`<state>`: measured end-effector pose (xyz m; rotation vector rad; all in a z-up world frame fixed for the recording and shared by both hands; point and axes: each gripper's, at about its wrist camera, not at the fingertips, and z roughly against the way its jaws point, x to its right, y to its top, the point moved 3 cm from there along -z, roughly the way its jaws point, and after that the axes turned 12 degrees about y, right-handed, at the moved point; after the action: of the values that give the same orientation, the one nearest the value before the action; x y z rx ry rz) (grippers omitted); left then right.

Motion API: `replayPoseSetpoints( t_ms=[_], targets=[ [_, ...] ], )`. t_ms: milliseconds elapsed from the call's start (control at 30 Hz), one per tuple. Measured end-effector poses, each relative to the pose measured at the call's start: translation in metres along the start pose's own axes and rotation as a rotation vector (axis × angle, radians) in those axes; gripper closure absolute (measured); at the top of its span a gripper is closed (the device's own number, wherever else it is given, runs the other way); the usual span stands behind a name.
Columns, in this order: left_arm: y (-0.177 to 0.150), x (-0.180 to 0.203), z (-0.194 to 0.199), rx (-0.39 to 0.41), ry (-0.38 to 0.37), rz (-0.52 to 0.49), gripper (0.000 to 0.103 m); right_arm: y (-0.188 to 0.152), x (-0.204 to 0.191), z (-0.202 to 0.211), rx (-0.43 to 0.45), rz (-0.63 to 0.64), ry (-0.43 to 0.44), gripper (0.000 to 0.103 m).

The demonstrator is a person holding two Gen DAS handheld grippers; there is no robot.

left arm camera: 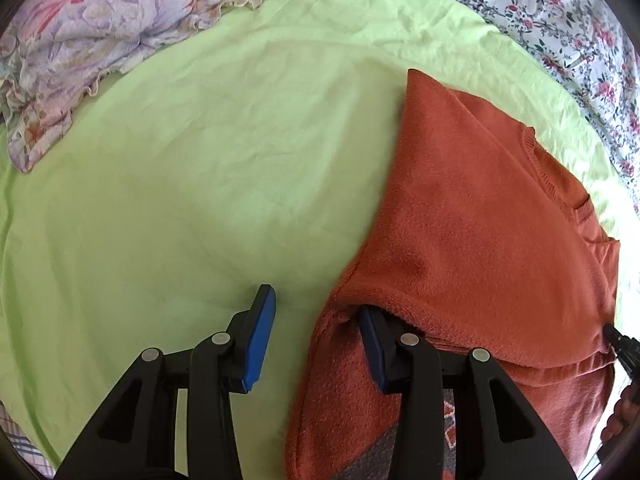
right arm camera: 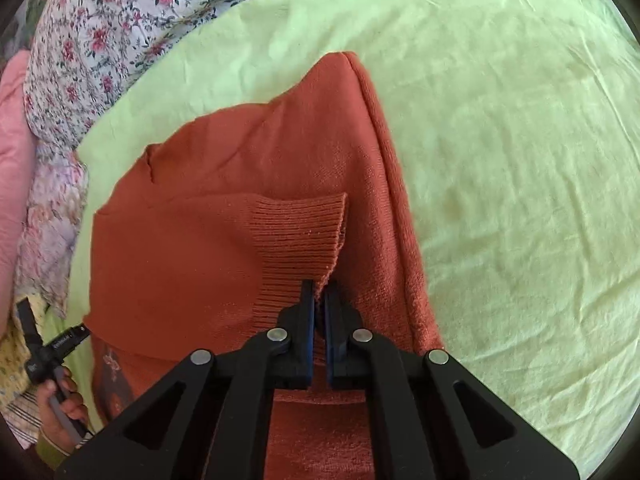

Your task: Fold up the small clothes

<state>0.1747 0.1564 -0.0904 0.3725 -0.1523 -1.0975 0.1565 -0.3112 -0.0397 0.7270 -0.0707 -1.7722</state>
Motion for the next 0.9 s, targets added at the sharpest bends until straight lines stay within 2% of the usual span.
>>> replayPoseSetpoints(
  t_ms=[133,200,300,333,367,567,700,900],
  targets=[
    [-0.004,-0.003,0.004,-0.023,-0.014,-0.042,0.059,-0.004,-0.005,0.018,0.016,0.003,-0.028,0.095],
    [-0.012,-0.007,0.011,-0.029,-0.018,-0.064,0.061,-0.006,-0.013,0.031,0.039,0.011,-0.012,0.094],
    [-0.027,-0.009,0.023,-0.039,-0.042,-0.108,0.061,-0.015,-0.021,0.050,0.059,0.025,-0.007,0.082],
    [-0.033,-0.009,0.027,-0.044,-0.049,-0.122,0.061,-0.019,-0.023,0.055,0.062,0.028,-0.004,0.072],
    [-0.039,-0.009,0.032,-0.050,-0.057,-0.137,0.060,-0.024,-0.026,0.061,0.067,0.032,-0.001,0.067],
    [-0.080,-0.008,0.063,-0.086,-0.082,-0.193,0.047,-0.058,-0.046,0.084,0.076,0.057,0.017,0.066],
    [-0.108,-0.005,0.079,-0.126,-0.104,-0.228,0.043,-0.083,-0.058,0.090,0.078,0.060,0.028,0.066],
    [-0.157,0.006,0.092,-0.239,-0.152,-0.305,0.042,-0.119,-0.070,0.097,0.071,0.061,0.045,0.066]
  ],
)
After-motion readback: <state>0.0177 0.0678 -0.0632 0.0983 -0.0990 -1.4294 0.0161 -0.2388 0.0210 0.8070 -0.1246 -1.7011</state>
